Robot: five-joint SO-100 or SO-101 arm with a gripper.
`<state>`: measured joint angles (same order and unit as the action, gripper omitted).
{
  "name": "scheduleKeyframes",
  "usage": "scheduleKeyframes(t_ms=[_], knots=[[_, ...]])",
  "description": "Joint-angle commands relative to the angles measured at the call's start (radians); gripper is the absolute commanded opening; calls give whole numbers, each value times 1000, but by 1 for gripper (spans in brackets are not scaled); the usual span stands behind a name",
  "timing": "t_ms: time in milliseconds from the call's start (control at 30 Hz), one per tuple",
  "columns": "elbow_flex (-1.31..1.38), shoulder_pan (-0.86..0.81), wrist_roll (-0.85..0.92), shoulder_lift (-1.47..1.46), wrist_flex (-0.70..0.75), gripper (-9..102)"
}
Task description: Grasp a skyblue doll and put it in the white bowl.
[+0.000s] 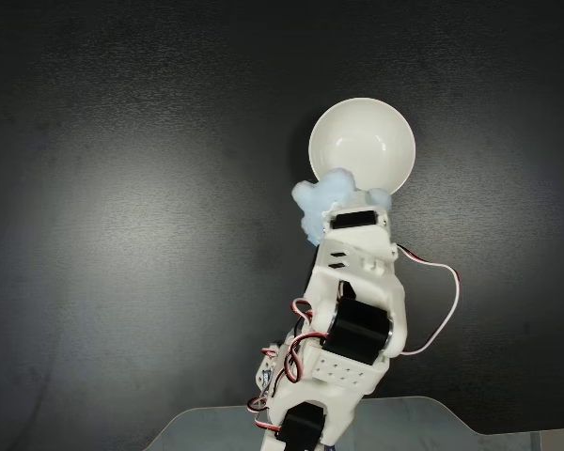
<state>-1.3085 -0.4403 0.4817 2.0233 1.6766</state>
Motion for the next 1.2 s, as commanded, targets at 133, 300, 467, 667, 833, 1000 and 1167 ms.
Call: scheduleKeyframes(t_ms=[133,300,467,667,833,1000,1167], knots=[[77,-12,-104,-49,-61,-1],[77,-18,-104,-172,-227,-1],[77,-21,-104,-264,-357,-1],[78,-25,-104,-370,-399,-1],[77,-25,-104,-471,-400,-1],[77,-26,-106,-552,-457,-1],[64,-18,-104,-555,-549,-1]])
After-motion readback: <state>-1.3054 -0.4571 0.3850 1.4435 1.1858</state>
